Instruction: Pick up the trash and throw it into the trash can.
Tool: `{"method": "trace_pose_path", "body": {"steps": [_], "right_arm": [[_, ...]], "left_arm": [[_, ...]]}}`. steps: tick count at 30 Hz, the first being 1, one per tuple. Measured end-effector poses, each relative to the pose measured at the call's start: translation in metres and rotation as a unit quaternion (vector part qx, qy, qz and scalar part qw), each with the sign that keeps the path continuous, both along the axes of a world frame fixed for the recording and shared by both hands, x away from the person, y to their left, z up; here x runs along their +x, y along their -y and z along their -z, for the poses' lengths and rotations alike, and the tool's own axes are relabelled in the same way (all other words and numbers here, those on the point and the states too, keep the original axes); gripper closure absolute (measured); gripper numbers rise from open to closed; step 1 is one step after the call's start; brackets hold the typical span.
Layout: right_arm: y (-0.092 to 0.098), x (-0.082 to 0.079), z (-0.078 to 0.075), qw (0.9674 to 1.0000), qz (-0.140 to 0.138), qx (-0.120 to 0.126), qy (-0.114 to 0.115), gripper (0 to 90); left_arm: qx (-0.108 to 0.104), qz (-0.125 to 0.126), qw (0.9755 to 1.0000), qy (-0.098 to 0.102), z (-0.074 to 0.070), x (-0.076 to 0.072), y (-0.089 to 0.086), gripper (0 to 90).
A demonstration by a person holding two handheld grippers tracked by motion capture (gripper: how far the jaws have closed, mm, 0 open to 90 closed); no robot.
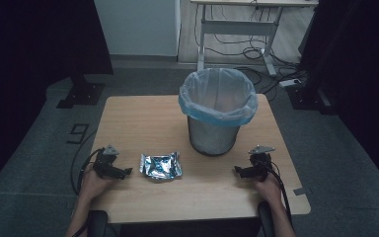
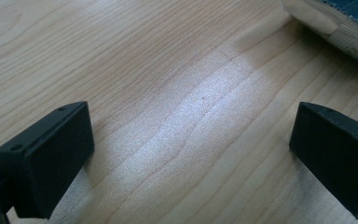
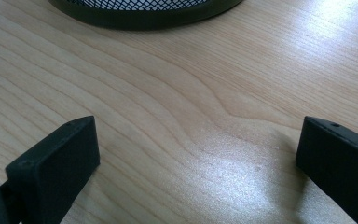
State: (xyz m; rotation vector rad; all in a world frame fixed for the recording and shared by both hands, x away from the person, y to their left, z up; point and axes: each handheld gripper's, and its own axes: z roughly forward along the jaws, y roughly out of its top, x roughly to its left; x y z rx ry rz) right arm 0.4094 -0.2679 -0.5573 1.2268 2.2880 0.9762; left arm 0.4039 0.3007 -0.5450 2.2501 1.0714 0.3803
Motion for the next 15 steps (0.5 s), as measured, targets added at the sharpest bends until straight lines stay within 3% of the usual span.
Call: {"method": "trace_pose_path", "body": {"steps": [7,11,15], "right_arm": [[0.000,0.000,0.000,1.0000,0.002,0.000,0.000,0.0],[0.000,0.000,0.000,1.0000,0.002,0.000,0.000,0.0],[0.000,0.000,0.000,1.0000,0.002,0.000,0.000,0.0]], "left_arm": [[0.001,0.006,1.0000,-0.003,-0.005,0.001,0.003,0.0],[-0.013,0.012,0.9998,0.002,-0.014,0.001,0.006,0.0],[-0.010,0.027,0.9996,0.006,-0.026,0.002,0.013,0.3]]}}
